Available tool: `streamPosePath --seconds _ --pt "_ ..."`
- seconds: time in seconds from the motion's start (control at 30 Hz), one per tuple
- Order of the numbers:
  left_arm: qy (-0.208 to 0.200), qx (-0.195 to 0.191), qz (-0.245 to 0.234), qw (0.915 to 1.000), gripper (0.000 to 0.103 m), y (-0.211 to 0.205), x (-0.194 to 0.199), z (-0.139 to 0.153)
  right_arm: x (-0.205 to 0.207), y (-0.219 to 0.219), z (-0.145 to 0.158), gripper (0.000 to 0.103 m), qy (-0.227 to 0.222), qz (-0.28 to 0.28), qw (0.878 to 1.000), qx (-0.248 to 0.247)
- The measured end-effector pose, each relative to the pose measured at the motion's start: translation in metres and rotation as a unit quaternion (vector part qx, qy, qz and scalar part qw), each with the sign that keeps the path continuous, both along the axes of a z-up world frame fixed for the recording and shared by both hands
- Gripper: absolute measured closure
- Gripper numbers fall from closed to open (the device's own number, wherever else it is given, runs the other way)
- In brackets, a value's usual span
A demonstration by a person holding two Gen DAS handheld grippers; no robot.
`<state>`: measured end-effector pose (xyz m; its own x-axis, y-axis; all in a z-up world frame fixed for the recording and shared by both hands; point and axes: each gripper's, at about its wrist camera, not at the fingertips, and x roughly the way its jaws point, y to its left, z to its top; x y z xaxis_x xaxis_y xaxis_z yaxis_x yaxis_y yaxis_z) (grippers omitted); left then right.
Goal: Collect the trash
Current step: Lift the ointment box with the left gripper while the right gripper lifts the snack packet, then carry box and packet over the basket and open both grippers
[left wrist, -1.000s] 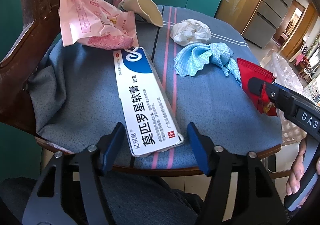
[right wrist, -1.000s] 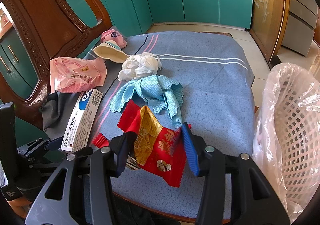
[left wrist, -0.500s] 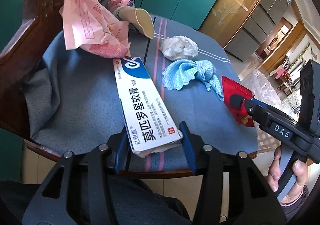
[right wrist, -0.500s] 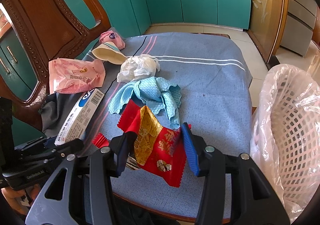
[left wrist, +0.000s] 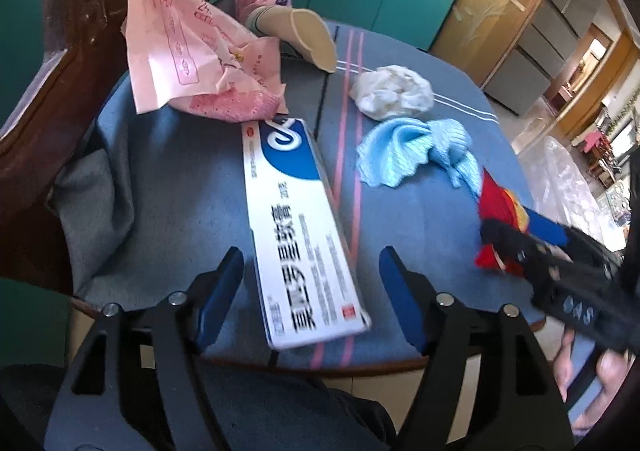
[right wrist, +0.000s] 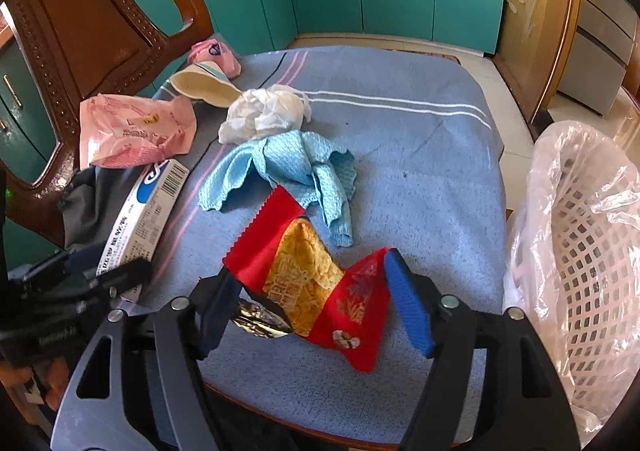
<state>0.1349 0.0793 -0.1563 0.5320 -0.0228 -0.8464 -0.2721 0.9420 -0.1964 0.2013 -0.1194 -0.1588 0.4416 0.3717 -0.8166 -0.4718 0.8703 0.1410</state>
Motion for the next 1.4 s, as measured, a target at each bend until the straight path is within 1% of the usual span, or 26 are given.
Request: streamPosePath --seconds 0.07,0.1,0.17,0.2,0.23,0.37,0.6,0.7,0.77,0.83,0.93,1.0,1.1,1.13,1.23,1.33,1.4 --pt "0.005 0.008 0.001 1.0 0.039 -0.001 0.005 -0.003 -0.001 0.003 -0.002 0.033 -0.004 0.003 1.0 -0.008" --pt "0.005 0.022 -0.002 0.9997 0.043 -0.003 0.005 -0.003 -0.002 0.004 -0.003 0.033 -0.006 0.005 1.0 -0.012" --pt "0.005 0.032 -0.006 0.9995 0.054 -0.005 0.005 -0.002 -0.004 0.006 -0.003 0.035 -0.014 0.012 1.0 -0.019" --pt "0.003 0.028 -0.007 0.9996 0.054 -0.005 0.004 -0.002 -0.005 0.007 -0.003 0.044 -0.016 0.014 1.0 -0.019" --pt "0.0 0.023 -0.006 0.9997 0.055 -0.004 0.002 -0.001 -0.005 0.008 -0.003 0.047 -0.015 0.016 1.0 -0.018" --pt "-0.02 0.021 -0.008 0.9996 0.057 -0.006 -0.01 0.009 -0.007 0.005 0.004 0.054 -0.022 0.018 1.0 -0.006" --pt "-0.065 0.027 -0.018 0.9974 0.057 -0.017 -0.028 0.042 -0.011 -0.021 0.034 0.054 -0.051 -0.009 0.998 0.029" --pt "-0.083 0.023 -0.037 0.9956 0.057 -0.031 -0.031 0.052 -0.011 -0.032 0.042 0.054 -0.059 -0.019 0.997 0.038" --pt "-0.089 0.014 -0.057 0.9942 0.057 -0.043 -0.033 0.056 -0.011 -0.041 0.048 0.054 -0.065 -0.028 0.997 0.044" --pt "-0.095 0.016 -0.081 0.9921 0.057 -0.059 -0.034 0.059 -0.011 -0.053 0.054 0.054 -0.071 -0.039 0.995 0.05" --pt "-0.111 0.018 -0.115 0.987 0.057 -0.081 -0.034 0.063 -0.01 -0.071 0.061 0.054 -0.083 -0.059 0.993 0.054" --pt "-0.127 0.025 -0.134 0.9826 0.058 -0.096 -0.032 0.071 -0.01 -0.089 0.068 0.054 -0.095 -0.074 0.991 0.056" --pt "-0.137 0.021 -0.153 0.9784 0.058 -0.112 -0.024 0.078 -0.01 -0.132 0.086 0.054 -0.124 -0.123 0.983 0.05" --pt "-0.138 0.016 -0.161 0.9771 0.058 -0.118 -0.019 0.079 -0.009 -0.145 0.089 0.054 -0.127 -0.136 0.981 0.051" --pt "-0.145 0.003 -0.192 0.9705 0.058 -0.145 -0.006 0.086 -0.008 -0.185 0.093 0.054 -0.131 -0.182 0.974 0.045" --pt "-0.155 -0.005 -0.231 0.9604 0.058 -0.175 0.009 0.093 -0.009 -0.217 0.087 0.054 -0.121 -0.215 0.968 0.045" --pt "-0.152 -0.014 -0.258 0.9539 0.057 -0.199 0.022 0.094 -0.011 -0.23 0.083 0.054 -0.116 -0.228 0.966 0.042"
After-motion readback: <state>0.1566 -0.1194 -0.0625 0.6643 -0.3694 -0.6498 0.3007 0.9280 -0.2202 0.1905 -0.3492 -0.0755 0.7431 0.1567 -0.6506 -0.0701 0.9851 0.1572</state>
